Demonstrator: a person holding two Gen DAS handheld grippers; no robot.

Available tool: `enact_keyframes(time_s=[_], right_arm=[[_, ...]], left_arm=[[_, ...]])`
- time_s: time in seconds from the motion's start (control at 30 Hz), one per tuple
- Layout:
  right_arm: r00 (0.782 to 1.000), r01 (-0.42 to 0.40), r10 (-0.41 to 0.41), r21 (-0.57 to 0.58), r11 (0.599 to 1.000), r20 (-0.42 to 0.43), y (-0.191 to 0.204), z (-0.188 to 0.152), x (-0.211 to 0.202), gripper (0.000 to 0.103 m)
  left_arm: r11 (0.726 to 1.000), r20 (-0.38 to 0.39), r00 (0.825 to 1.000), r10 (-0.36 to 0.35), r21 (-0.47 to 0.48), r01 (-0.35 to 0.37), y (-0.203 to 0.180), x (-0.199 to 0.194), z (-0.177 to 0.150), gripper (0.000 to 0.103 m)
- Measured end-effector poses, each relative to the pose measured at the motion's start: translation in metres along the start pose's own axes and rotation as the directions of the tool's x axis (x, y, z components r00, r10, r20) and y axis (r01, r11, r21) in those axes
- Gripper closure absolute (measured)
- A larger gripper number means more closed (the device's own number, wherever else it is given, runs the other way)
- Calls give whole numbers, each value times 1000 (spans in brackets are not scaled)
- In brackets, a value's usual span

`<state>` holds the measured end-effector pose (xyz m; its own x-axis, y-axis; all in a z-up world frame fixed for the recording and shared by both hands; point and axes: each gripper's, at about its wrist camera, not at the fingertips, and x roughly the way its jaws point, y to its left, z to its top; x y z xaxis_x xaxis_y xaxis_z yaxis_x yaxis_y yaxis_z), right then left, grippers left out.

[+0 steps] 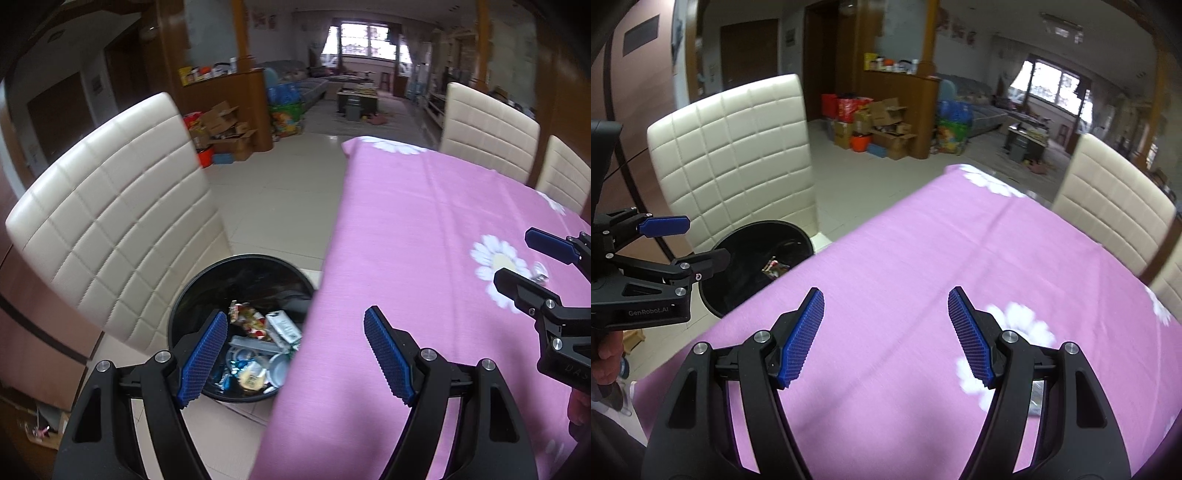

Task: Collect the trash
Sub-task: 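Move both open tools back over the table toward the blister pack and cap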

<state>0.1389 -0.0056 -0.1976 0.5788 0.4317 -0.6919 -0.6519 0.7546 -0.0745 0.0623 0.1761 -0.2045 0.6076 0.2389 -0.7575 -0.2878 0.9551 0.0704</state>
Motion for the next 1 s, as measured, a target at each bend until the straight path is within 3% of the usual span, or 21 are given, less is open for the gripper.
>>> enact_keyframes(time_s=[0.47,1.0], right_arm=[[994,98,-103,129,987,35,-52,-51,-85,33],[976,218,-213,320,922,-52,-136,-114,-105,33]], left_arm=[[990,41,995,-88,112,82,-82,-54,-7,28],[932,-34,973,-228,282,229,-194,-38,-10,28]])
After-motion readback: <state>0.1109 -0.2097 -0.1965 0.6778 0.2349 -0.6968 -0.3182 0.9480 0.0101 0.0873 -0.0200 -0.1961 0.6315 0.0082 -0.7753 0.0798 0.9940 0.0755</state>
